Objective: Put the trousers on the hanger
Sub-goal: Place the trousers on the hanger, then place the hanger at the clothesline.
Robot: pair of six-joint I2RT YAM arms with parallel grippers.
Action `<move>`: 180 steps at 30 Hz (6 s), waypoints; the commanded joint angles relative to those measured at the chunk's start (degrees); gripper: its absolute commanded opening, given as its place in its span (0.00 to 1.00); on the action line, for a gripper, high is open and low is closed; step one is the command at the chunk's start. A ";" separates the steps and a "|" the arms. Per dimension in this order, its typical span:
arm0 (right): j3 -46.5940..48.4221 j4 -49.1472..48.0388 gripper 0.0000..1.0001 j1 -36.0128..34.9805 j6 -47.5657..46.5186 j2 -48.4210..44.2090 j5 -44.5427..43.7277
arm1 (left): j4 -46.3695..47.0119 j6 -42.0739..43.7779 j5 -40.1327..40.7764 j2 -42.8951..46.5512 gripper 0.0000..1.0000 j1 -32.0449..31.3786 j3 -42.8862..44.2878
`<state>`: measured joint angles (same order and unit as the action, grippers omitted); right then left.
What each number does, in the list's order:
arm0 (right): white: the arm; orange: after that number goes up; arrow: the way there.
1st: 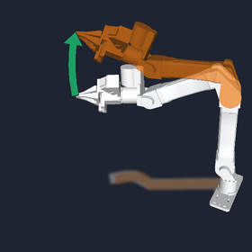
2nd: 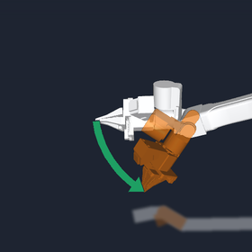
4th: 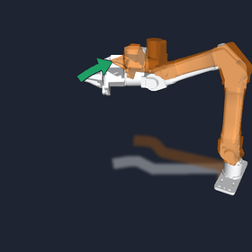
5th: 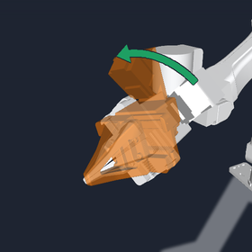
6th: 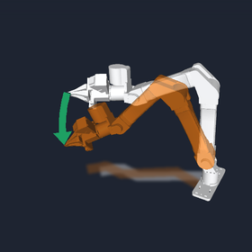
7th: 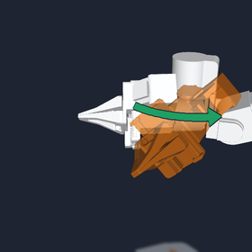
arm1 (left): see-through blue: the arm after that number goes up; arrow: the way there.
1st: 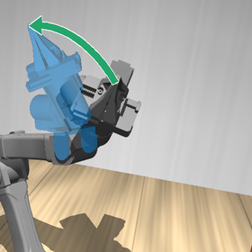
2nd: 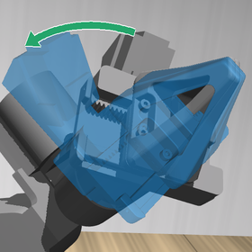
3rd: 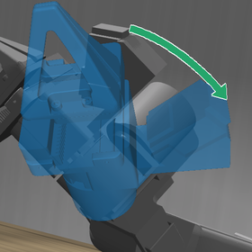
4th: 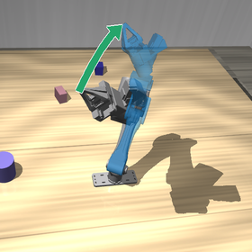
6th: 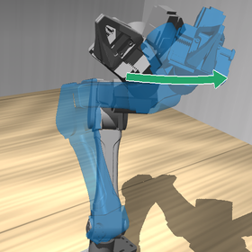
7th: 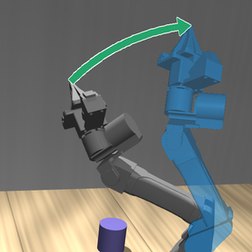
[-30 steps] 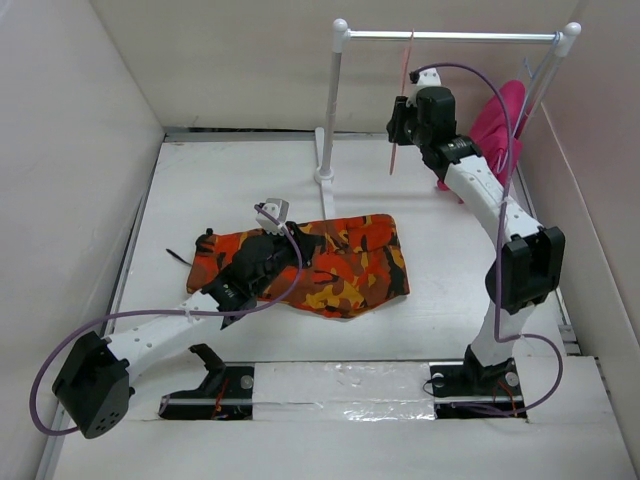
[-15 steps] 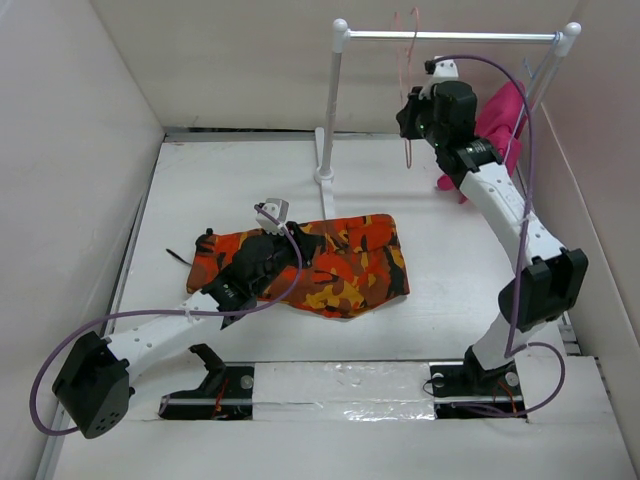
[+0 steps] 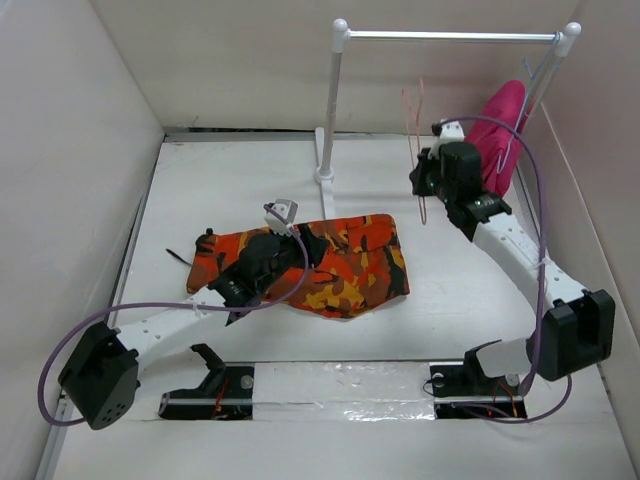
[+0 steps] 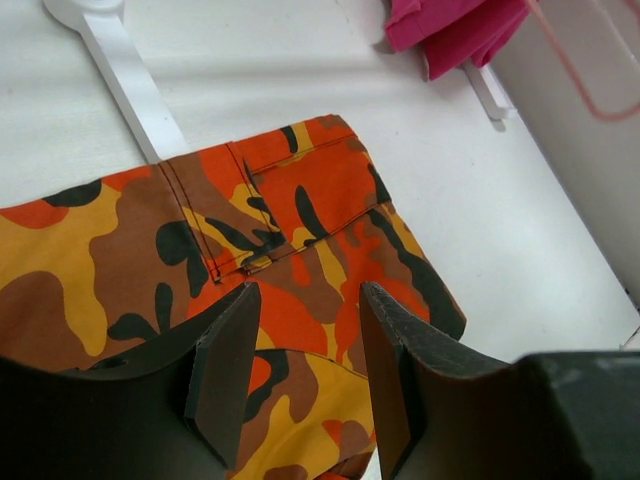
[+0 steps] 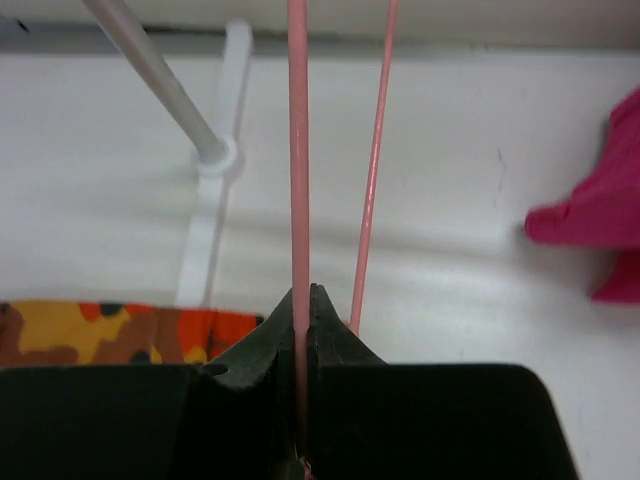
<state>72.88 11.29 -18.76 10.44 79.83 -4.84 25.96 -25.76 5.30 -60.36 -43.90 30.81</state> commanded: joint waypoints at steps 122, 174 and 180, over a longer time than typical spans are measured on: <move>-51.79 -11.47 0.00 28.68 6.09 -37.28 24.88 | 27.75 -19.42 35.48 -38.97 0.00 -14.37 10.69; -41.95 -17.52 0.60 -31.06 27.35 -33.53 -2.54 | 13.95 -1.13 34.17 -17.43 0.00 -23.69 19.73; -41.42 -21.57 0.39 -31.69 28.50 -27.63 -2.81 | 11.57 -2.19 33.29 -16.46 0.00 -23.69 20.61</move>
<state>30.26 -3.44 -49.98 37.19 51.44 -5.17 33.50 -26.06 39.46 -81.06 -67.66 47.94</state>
